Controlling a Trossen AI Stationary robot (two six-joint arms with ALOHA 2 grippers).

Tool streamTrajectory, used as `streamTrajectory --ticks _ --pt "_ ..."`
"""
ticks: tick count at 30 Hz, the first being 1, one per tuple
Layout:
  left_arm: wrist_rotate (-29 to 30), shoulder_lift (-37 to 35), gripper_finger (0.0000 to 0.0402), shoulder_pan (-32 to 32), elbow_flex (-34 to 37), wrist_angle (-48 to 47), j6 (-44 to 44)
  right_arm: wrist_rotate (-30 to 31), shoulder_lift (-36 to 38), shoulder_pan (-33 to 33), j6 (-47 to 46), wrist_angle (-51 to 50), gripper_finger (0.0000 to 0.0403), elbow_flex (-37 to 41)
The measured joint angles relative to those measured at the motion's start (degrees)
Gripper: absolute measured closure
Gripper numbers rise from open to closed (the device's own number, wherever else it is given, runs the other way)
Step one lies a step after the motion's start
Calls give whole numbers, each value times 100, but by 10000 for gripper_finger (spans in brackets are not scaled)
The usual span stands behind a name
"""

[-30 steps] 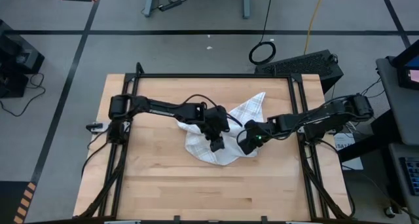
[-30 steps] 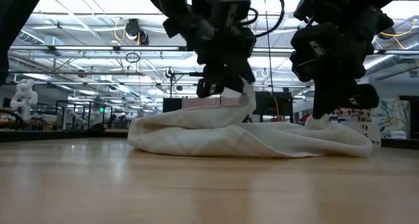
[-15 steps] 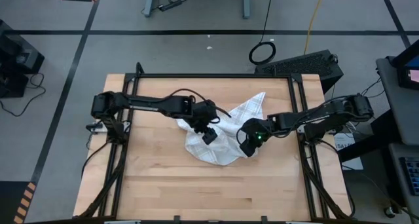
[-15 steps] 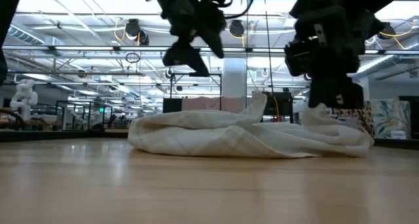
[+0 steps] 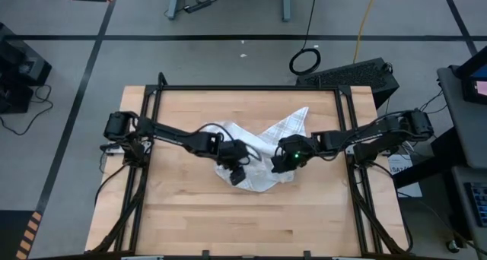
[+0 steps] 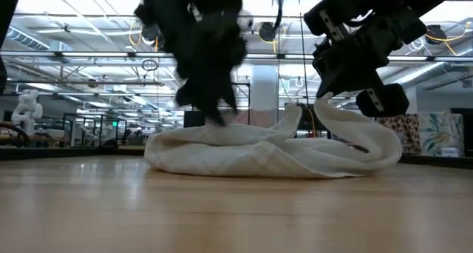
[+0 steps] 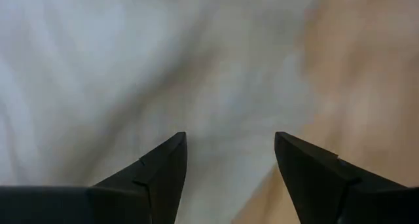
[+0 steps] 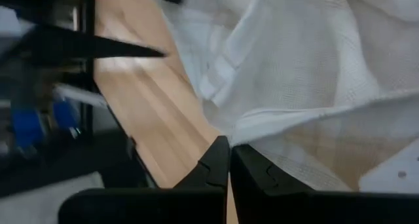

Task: Roll towel
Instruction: Roll the towel

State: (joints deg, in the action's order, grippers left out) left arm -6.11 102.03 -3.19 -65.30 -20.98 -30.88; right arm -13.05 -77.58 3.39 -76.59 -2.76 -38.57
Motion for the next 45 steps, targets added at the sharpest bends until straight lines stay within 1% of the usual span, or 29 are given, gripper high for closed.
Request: streamTrajectory --ticks 2,4,6,8,12,14,19,22,29,31,33,36,39,42,45 --pt "-171 -56 167 33 296 83 -10 203 0 16 -362 119 403 2" --pt "-309 -288 167 32 475 239 101 510 0 41 -701 256 403 0" --pt "-336 -516 167 -30 637 436 215 818 -5 46 -978 245 403 0" --pt "-338 -688 167 -84 752 518 298 965 -57 46 -1143 269 403 0" --pt "-185 -937 167 -144 754 733 300 981 -302 59 -1252 502 403 -2" --pt "-12 -949 167 -198 754 695 290 980 -474 82 -1269 636 403 -2" --pt "35 -954 167 -330 760 638 144 974 -760 99 -1427 783 403 0" --pt "63 -950 167 -402 760 629 163 977 -819 97 -1488 863 403 -1" --pt "350 -952 167 -449 760 653 132 833 -835 101 -1478 861 403 0" --pt "389 -952 167 -436 760 786 140 827 -835 120 -1416 863 403 0" --pt "477 -952 167 -405 760 1182 361 828 -835 121 -1240 859 403 0" --pt "636 -782 167 -361 747 1919 1081 671 -807 121 -1085 849 403 0" --pt "599 -432 167 -286 754 2396 1717 494 -730 121 -1069 808 403 0" --pt "513 -56 169 -256 742 2783 2024 408 -636 121 -1053 732 403 0" --pt "490 245 184 -248 741 3104 2124 405 -586 123 -965 542 403 0"
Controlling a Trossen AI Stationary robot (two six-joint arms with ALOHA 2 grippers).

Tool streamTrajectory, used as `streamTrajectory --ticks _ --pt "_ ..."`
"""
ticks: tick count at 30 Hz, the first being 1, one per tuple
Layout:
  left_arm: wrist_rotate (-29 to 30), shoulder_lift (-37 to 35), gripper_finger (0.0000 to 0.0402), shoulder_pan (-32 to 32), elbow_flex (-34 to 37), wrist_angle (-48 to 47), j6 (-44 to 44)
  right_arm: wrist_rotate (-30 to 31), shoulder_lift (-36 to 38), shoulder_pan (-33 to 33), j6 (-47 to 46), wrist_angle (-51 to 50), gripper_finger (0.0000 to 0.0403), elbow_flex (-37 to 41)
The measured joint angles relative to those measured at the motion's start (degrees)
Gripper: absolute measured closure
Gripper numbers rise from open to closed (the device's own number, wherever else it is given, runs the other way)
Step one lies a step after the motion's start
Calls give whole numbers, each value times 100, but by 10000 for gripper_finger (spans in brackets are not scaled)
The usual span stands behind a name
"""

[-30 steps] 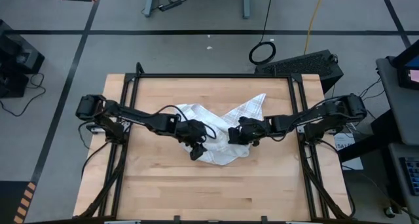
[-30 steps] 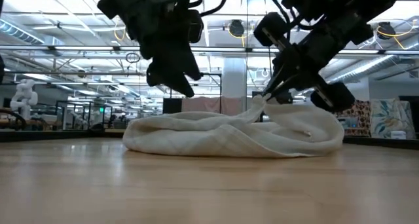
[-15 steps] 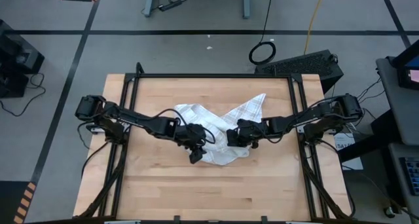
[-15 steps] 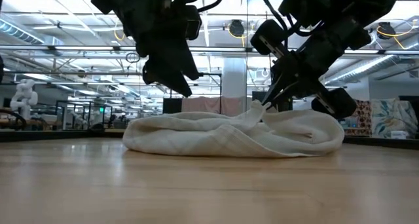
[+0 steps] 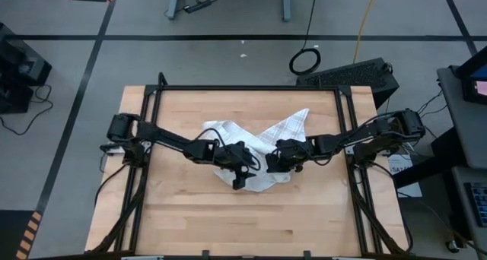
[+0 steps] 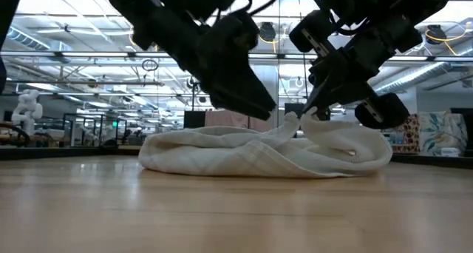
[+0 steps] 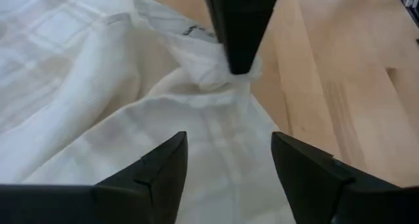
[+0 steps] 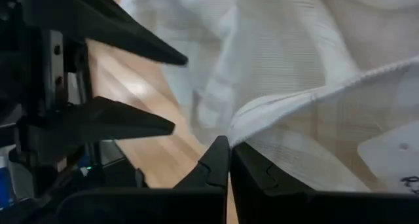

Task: Roll towel
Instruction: Roll the towel

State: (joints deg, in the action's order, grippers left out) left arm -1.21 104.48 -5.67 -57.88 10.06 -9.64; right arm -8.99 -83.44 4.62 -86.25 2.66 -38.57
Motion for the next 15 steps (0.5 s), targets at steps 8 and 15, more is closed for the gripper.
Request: streamTrajectory --ticks 8,15 --pt "-173 563 253 2 -182 536 138 504 -102 -20 455 -227 403 0" --pt "-176 876 272 17 -477 548 164 583 -258 0 600 -185 403 9"
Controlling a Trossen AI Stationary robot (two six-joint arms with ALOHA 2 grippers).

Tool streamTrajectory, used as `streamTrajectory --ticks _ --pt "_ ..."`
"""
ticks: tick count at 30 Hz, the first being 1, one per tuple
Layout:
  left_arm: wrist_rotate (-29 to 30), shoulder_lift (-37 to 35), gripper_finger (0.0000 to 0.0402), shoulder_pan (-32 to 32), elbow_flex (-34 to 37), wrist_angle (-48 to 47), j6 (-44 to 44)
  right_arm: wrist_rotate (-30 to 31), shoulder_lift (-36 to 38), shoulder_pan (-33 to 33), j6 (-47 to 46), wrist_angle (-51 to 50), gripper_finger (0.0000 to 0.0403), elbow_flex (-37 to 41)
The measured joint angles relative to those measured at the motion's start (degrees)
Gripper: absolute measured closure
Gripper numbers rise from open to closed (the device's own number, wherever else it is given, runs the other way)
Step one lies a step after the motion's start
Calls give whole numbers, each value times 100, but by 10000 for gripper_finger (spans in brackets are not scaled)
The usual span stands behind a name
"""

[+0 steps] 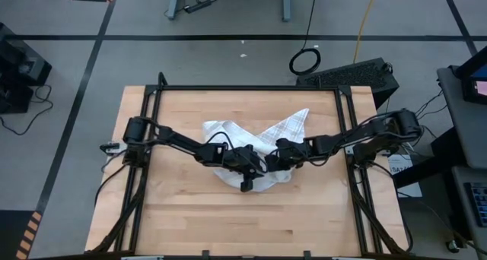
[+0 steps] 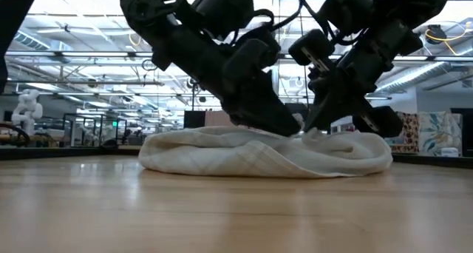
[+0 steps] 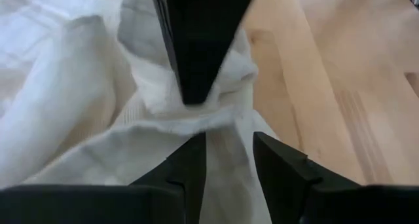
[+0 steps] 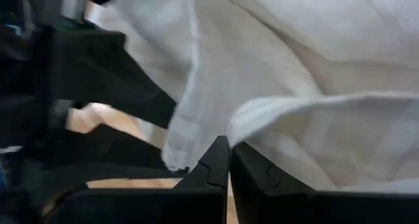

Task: Roll towel
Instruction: Roll the towel

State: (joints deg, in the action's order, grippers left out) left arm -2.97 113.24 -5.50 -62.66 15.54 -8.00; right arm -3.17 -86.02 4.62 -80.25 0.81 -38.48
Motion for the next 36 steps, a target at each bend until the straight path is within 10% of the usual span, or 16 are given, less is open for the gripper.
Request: streamTrajectory --ticks 36 --pt "-139 278 272 50 -139 143 294 -290 48 0 -157 197 253 66"
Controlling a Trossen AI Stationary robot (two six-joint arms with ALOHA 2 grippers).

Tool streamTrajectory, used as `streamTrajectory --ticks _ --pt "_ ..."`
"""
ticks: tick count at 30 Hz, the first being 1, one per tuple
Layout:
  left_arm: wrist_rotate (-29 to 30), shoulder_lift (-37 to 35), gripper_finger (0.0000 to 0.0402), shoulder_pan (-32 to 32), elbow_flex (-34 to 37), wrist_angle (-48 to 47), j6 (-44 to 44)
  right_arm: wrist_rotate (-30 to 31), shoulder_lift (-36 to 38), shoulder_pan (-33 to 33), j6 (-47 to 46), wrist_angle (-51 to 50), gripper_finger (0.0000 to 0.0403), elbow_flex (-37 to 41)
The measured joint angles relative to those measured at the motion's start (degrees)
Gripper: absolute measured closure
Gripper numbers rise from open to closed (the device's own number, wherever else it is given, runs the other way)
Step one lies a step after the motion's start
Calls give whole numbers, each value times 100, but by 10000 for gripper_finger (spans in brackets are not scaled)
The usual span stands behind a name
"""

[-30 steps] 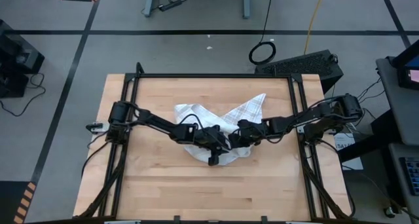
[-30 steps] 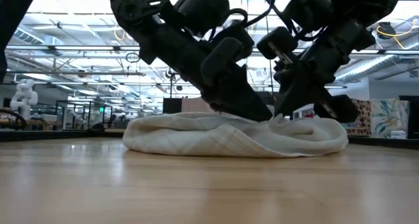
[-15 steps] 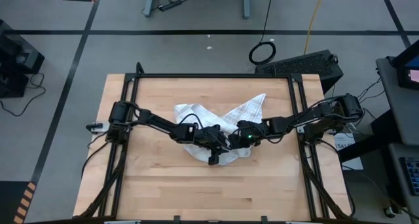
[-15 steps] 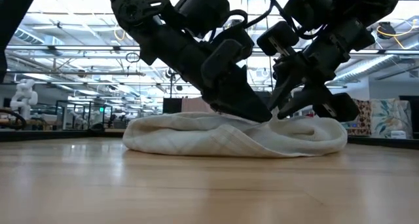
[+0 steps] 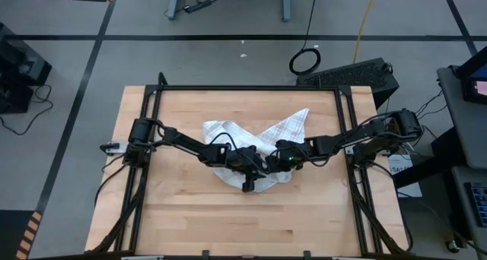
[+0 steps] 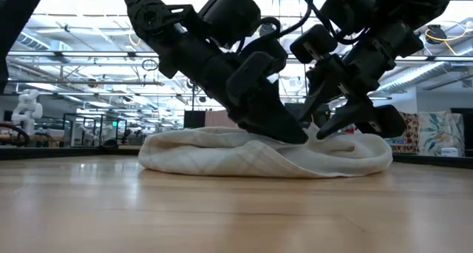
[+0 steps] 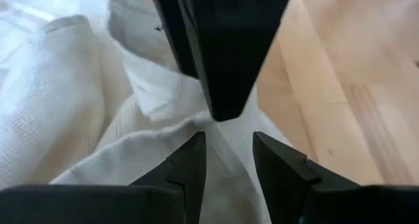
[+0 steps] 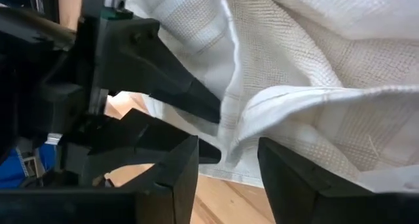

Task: Roll towel
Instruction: Roll the towel

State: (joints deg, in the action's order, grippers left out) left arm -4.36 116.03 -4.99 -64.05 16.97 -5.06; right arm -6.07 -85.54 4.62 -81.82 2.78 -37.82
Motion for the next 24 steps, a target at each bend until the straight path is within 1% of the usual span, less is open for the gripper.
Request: streamTrajectory --ticks 3,7,10,13,15,21,24 --pt "0 -2 272 0 0 223 -16 6 0 -4 -1 -74 253 0" --pt "-13 -2 272 0 0 267 -48 22 0 -2 -1 -119 257 2" --pt "-270 -2 272 8 0 256 -74 33 0 -7 -1 -124 259 2" --pt "-440 -6 272 9 0 217 -353 148 0 -11 -1 -127 259 2" --pt "-472 -94 272 -4 4 73 -502 175 0 -17 -2 -131 259 2" --pt "-461 -524 272 21 2 -238 -512 168 0 -13 -3 -128 259 2" --pt "-455 -750 272 39 4 -598 -604 168 -8 -13 -4 -125 259 2"
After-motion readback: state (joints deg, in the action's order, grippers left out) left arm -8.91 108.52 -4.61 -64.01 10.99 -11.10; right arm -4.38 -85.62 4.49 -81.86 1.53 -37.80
